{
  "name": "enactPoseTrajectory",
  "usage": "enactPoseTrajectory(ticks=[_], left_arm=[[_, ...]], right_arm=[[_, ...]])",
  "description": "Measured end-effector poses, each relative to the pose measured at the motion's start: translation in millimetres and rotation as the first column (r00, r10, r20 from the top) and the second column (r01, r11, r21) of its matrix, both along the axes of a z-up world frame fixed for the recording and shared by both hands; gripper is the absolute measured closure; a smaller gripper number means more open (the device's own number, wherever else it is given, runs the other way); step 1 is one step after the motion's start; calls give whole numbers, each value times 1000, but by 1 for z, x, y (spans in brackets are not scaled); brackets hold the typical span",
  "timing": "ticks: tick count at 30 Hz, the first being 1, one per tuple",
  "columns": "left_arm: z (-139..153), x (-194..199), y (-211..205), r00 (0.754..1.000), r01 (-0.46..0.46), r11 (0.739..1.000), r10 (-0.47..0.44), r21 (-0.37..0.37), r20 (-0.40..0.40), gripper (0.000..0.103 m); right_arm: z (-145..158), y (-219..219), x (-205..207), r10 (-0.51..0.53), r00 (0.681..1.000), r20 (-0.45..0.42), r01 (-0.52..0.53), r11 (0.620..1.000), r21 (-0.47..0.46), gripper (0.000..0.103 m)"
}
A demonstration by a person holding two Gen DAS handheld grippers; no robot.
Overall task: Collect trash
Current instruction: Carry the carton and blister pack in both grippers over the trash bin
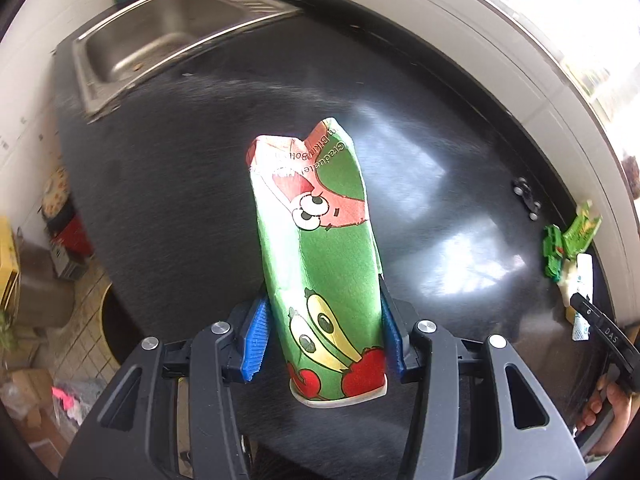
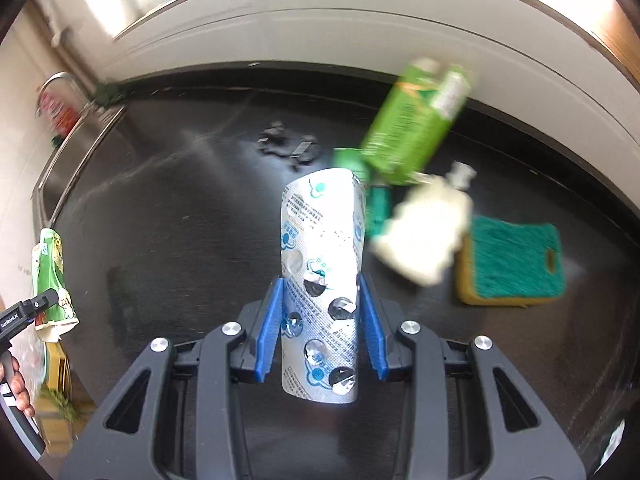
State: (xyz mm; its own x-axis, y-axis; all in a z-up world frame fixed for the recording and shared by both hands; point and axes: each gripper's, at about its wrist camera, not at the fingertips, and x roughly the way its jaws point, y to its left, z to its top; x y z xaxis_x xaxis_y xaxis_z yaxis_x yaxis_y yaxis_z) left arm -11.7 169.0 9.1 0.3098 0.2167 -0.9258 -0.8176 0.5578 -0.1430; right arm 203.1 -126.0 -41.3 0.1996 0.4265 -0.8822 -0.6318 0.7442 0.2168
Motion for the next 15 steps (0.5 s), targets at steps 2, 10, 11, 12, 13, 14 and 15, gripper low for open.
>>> enactPoseTrajectory(ticks=[2, 10, 11, 12, 13, 14, 15], left_arm=[[1, -24, 7, 999, -51, 999, 51, 1, -3, 56], [3, -125, 22, 966, -258, 966, 258, 3, -14, 56], [4, -139, 23, 959, -282, 960, 282, 3, -15, 56], [4, -152, 25, 952, -304, 953, 304, 2, -17, 56], [3, -168, 26, 942, -334, 942, 334, 0, -18, 56], [3, -183, 26, 933, -360, 933, 360, -1, -18, 56], [3, -200, 26, 921, -390, 921, 390, -1, -19, 56]], right_arm=[[0, 23, -10, 54, 999, 0, -54, 999, 3, 65], [4, 118, -70, 273, 962, -4, -273, 962, 0, 65], [3, 125, -77, 294, 956, -4, -294, 956, 0, 65], [4, 136, -88, 323, 946, -3, -323, 946, 0, 65], [5, 151, -101, 360, 933, -1, -360, 933, -1, 65], [5, 160, -112, 385, 923, 1, -385, 923, -2, 65], [6, 170, -124, 414, 910, 3, -414, 910, -1, 65]])
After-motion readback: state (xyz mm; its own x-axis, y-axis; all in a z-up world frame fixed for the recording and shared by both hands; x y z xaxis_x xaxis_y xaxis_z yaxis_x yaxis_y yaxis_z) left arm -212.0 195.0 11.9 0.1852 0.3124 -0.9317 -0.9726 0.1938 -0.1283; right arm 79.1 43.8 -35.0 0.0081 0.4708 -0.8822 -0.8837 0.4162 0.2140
